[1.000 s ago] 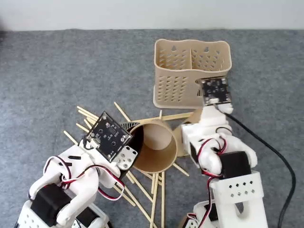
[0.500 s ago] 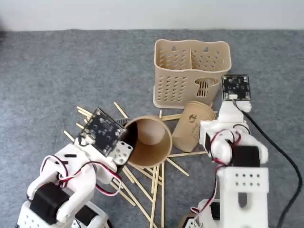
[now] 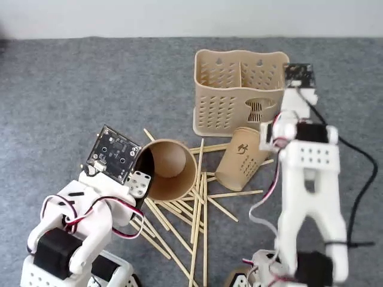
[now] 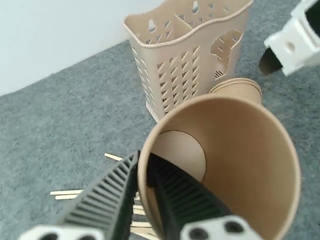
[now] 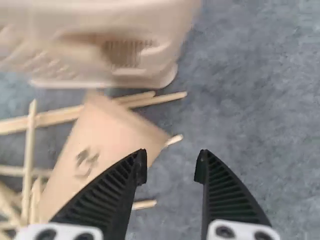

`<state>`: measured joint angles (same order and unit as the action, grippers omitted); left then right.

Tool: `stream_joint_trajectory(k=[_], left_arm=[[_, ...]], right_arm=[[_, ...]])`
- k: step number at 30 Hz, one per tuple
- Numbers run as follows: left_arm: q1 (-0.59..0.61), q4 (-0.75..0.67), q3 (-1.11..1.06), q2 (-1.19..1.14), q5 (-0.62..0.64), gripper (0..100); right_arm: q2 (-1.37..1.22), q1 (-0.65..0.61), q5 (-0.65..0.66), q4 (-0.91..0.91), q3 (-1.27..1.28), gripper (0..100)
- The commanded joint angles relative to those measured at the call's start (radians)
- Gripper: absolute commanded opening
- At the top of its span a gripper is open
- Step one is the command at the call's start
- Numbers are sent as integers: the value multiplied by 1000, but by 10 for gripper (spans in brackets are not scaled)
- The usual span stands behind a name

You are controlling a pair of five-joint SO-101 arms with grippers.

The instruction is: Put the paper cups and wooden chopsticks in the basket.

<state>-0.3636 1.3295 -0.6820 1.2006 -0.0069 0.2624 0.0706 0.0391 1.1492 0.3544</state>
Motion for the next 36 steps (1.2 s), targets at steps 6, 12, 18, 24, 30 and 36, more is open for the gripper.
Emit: stream_joint_trajectory(k=[6, 12, 18, 24, 30, 36], left_arm=[[8, 11, 48, 8, -25, 13], [20, 11, 48, 8, -25, 13], [75, 5, 48, 8, -25, 13], [78, 3, 53, 8, -25, 13], [80, 9, 53, 8, -23, 13], [80, 11, 53, 8, -23, 13]], right_arm=[[-234, 27, 181, -133, -98, 165], [-305, 19, 224, -139, -100, 143], [-153, -13, 321, 24, -97, 11], [1, -142, 365, 282, -97, 17], [108, -237, 262, 367, -98, 24], [107, -312, -161, 380, -97, 240]])
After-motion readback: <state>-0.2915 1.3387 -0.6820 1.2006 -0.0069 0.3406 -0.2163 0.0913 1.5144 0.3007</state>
